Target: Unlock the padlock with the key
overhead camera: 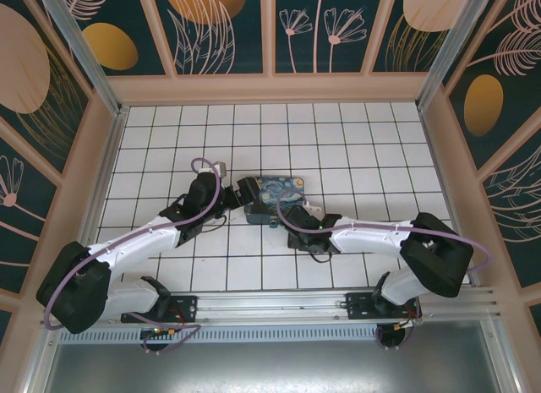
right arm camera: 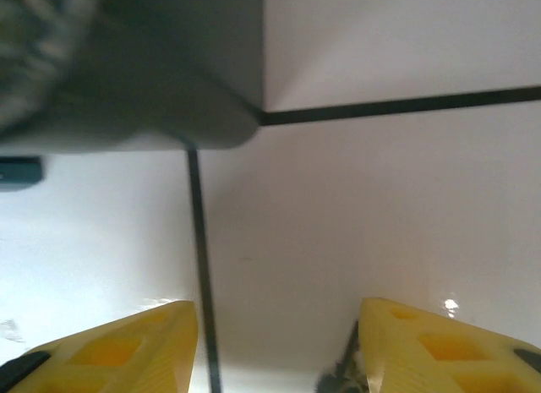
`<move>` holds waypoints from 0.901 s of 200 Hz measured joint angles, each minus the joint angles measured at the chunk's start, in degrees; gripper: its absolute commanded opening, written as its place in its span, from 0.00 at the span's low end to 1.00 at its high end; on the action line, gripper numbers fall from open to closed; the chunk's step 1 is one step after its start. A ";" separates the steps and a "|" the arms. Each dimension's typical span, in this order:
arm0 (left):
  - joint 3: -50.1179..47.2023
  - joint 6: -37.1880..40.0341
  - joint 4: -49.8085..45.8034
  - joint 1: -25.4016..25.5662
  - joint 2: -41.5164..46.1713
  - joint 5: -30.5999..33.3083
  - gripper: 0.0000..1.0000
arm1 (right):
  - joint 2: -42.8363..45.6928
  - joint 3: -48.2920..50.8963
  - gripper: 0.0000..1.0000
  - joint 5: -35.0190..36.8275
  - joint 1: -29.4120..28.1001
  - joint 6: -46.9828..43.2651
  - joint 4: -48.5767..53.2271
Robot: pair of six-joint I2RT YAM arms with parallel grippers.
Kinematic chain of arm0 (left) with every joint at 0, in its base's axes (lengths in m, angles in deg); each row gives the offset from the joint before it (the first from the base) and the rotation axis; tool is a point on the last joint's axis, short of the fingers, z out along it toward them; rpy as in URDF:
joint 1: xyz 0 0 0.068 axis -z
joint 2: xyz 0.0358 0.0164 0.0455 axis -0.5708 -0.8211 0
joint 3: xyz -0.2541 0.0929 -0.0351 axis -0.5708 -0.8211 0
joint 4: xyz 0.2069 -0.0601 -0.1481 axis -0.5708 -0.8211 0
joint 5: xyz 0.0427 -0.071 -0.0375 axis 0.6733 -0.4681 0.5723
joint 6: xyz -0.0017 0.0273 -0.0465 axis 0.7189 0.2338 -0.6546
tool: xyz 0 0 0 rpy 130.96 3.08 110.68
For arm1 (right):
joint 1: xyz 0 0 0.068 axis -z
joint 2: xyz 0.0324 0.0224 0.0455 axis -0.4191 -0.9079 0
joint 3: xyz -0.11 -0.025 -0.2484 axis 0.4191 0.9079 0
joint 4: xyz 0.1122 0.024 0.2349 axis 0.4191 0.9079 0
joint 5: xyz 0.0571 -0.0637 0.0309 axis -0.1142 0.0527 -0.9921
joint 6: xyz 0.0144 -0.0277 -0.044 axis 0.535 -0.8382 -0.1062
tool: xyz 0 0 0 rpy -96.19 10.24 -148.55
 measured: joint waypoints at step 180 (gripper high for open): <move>-0.92 0.00 1.99 0.00 -0.85 -0.22 0.99 | 3.63 2.29 0.54 0.59 -0.66 -5.33 0.33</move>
